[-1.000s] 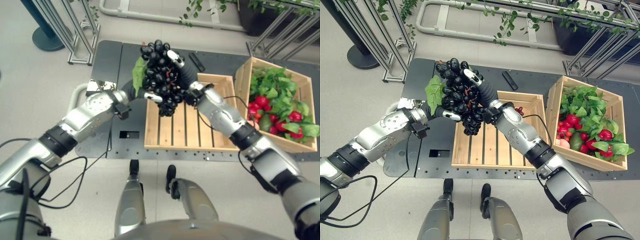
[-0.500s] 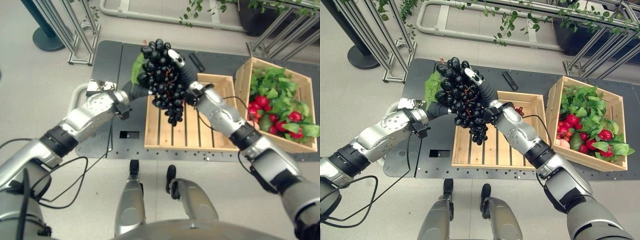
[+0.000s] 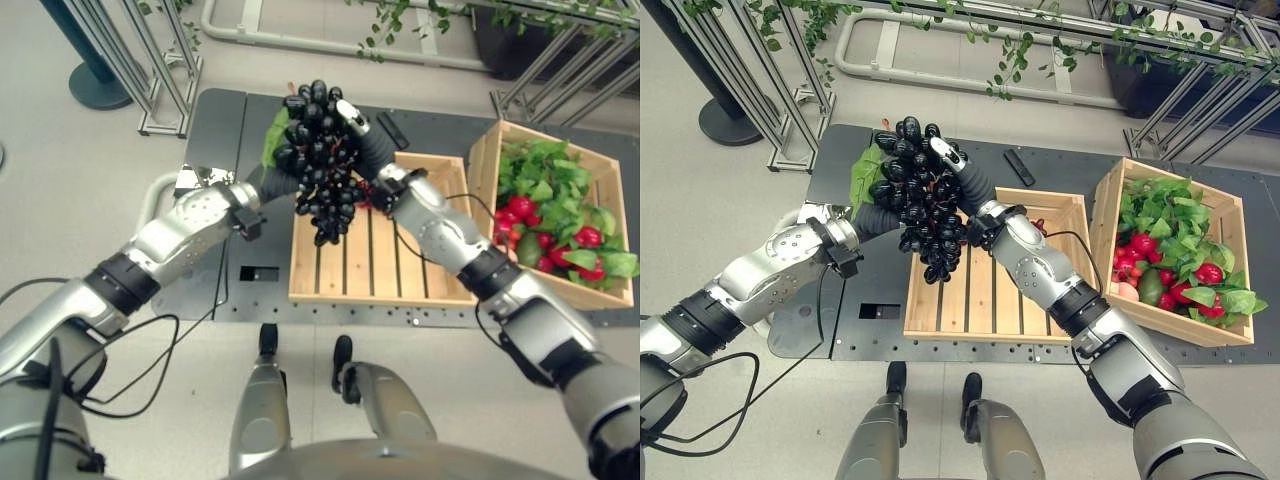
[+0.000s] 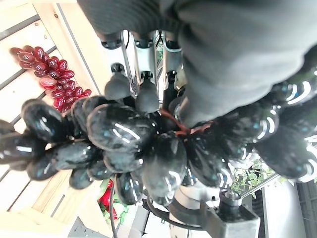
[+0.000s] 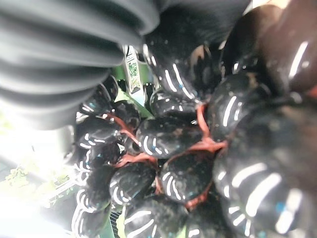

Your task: Pick up the fruits from the basket on one side to the basket on the other side

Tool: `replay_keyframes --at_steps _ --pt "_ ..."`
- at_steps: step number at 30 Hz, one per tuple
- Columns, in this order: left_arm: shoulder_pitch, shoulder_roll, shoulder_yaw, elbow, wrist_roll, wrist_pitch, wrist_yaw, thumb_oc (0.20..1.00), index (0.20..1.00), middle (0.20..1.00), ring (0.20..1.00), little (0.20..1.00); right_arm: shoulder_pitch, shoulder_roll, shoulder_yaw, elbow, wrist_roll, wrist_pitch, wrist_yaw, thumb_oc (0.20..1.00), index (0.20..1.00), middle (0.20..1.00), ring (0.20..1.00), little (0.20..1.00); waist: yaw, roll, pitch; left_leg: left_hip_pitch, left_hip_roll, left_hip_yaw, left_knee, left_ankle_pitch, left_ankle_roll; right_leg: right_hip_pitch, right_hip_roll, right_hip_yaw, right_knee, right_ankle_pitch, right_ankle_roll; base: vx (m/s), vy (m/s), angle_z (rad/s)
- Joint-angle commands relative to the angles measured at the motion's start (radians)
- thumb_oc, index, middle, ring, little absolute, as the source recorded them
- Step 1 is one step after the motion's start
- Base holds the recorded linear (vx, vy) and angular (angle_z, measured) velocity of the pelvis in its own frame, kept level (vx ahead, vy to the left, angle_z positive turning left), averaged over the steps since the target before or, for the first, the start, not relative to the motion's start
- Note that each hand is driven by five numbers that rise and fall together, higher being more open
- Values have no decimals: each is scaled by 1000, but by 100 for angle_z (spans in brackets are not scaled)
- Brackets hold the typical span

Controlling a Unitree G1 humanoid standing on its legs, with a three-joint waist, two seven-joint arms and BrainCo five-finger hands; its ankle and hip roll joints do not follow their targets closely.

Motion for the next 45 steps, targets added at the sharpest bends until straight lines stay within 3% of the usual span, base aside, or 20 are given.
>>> replay_keyframes --at_steps 1,2,3,29,35,40,45 --pt "2 -102 -83 -159 -3 -22 -91 200 200 200 200 200 -167 97 -45 -21 41 -76 14 200 200 200 200 200 -12 -26 -10 48 6 -11 28 -101 10 40 -103 54 -61 61 157 0 0 0" --pt "3 -101 -83 -158 -3 -22 -91 448 448 448 448 448 -166 97 -46 -21 42 -76 13 200 200 200 200 200 -12 -26 -10 48 5 -10 27 -101 10 40 -103 55 -61 61 157 0 0 0" --pt "1 -97 -84 -162 -2 -21 -92 1000 1000 1000 1000 1000 -167 95 -47 -21 42 -76 11 200 200 200 200 200 -12 -26 -9 48 5 -10 26 -101 10 40 -104 54 -61 61 158 0 0 0" --pt "111 125 54 -160 43 -44 -104 1000 1000 1000 1000 1000 -207 -42 -82 -6 49 -74 20 200 200 200 200 200 2 -19 -11 48 5 -7 25 -98 8 43 -106 50 -60 61 159 0 0 0" --pt "100 108 38 -167 27 -40 -107 1000 1000 1000 1000 1000 -232 -36 -71 9 48 -76 15 200 200 200 200 200 2 -19 -12 49 4 -8 25 -98 8 43 -107 51 -58 62 159 0 0 0" --pt "31 22 -64 -159 37 -23 -115 1000 1000 1000 1000 1000 -268 21 -56 33 50 -83 9 200 200 200 200 200 -5 -22 -16 50 5 -10 22 -98 9 42 -107 52 -57 61 158 0 0 0" --pt "5 -30 -89 -147 44 -23 -112 1000 1000 1000 1000 1000 -275 57 -57 46 55 -92 3 200 200 200 200 200 -6 -24 -16 50 5 -10 20 -98 9 41 -106 54 -59 61 158 0 0 0"
